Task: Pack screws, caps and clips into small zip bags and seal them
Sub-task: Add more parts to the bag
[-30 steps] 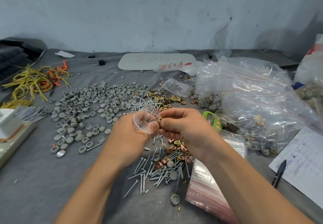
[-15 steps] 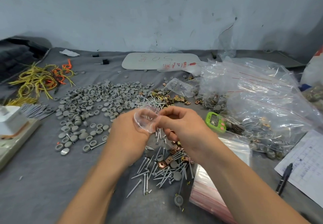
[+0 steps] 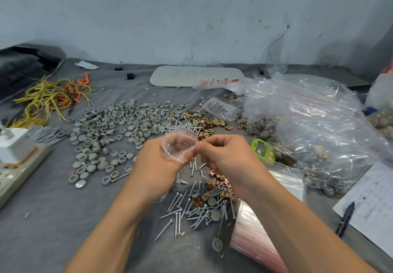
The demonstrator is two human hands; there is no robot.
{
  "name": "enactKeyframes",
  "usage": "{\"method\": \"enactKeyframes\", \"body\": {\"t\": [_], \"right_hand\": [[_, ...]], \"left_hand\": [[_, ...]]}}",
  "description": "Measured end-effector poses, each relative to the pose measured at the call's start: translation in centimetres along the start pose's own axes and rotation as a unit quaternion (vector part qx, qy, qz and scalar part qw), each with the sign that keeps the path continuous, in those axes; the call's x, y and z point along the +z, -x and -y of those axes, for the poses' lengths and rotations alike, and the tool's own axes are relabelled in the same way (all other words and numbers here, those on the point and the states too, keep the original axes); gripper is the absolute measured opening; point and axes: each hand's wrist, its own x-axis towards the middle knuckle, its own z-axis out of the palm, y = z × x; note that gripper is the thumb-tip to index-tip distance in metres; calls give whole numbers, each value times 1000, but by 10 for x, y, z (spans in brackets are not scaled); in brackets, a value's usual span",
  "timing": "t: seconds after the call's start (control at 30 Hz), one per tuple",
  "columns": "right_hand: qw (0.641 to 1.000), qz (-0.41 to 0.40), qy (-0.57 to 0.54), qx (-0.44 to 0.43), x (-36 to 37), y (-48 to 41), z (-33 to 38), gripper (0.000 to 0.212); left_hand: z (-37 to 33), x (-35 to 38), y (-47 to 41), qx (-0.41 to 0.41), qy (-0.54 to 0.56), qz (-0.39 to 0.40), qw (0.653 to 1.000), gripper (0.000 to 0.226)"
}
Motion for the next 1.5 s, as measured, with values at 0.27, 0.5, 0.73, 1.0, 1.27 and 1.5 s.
{"method": "enactKeyframes", "body": {"t": [0.27,0.5,0.73,1.0,1.27,1.5], "right_hand": [[953,12,158,-257,-9,14,26,16],[996,24,-23,-82,-21,8,32,54],[977,67,-201,-29,-35,9,28,47],[978,-47,96,-180,-33,15,26,26],[946,-4,181,-269,-4,22,32,27],[975,36,163,-146,2,21,24,44]], "left_hand": [[-5,10,4,40,-82,-15,996,61],[-5,10,5,53,-62,-42,996,46],[-5,10,6,51,-70,-34,996,47],[-6,15,8,59,-121,-22,991,55],[-10,19,8,58,-118,-41,990,56],[-6,11,4,50,-92,-150,983,84]]}}
